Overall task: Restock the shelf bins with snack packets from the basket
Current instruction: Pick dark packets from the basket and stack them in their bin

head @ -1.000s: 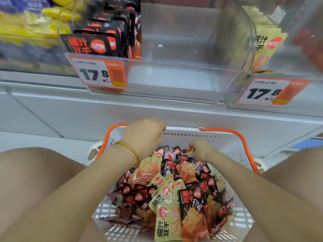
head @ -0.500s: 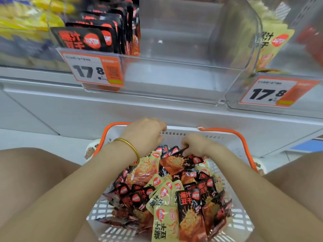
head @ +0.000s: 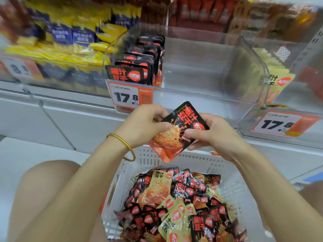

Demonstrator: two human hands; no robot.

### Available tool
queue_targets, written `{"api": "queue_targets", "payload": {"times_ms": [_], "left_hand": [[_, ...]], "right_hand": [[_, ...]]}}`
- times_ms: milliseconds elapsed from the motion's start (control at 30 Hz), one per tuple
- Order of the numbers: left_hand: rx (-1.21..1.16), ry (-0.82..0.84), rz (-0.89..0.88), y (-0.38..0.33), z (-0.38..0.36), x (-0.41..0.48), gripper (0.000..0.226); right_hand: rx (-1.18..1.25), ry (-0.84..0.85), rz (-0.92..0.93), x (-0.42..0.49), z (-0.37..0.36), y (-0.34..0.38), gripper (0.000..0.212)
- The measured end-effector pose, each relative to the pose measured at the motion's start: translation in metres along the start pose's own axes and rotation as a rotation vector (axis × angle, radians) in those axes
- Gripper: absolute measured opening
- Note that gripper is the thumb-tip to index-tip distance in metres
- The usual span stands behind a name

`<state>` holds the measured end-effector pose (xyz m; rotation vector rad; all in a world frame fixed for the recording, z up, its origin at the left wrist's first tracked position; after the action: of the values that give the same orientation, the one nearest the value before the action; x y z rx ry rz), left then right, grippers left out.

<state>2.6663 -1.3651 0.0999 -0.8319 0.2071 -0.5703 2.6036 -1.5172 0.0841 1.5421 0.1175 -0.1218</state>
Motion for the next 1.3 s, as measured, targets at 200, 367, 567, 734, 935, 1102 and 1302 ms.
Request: {"api": "queue_targets", "payload": {"times_ms": [200, 367, 567, 734, 935, 1102, 1302], "left_hand": [[-0.15, -0.771, -0.08, -0.005, 0.079, -0.013, 0.012], [-0.043, -0.879, -0.006, 0.016, 0.101, -0.011, 0.026], [0.06, -0.901, -0.014, 0.019, 0.108, -0.008, 0.038], [0.188, -0.929, -0.162, 0.005, 0.108, -0.007, 0.043], [0.331, -0.96, -0.123, 0.007, 0.115, 0.008, 0.042], [0.441, -0.931, -0.107, 0.014, 0.106, 0.013, 0.027], [0.5, -0.969, -0.069, 0.018, 0.105, 0.015, 0.019]], "right_hand": [[0.027, -0.158, 0.335, 0.03, -0.023, 0.092, 0.019], [-0.025, -0.233, 0.488, 0.059, -0.041, 0.128, 0.024], [-0.74, -0.193, 0.576, 0.08, -0.069, 0.137, 0.015], [-0.667, -0.192, 0.557, 0.079, -0.08, 0.143, 0.021], [-0.979, -0.286, 0.584, 0.085, -0.086, 0.145, 0.012], [-1.151, -0.333, 0.533, 0.091, -0.1, 0.119, 0.016], [-0.996, -0.38, 0.558, 0.085, -0.091, 0.109, 0.015]]}}
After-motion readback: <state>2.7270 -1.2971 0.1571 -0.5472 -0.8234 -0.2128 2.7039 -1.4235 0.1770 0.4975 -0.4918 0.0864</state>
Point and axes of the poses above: each hand's wrist, its own x-axis towards the middle knuckle, its own z-axis out of the back of the hand, y = z × x, the point moved 5 cm from there along x, towards the middle knuckle, and after that the axes turned 7 degrees about x, right-handed, at the moved point
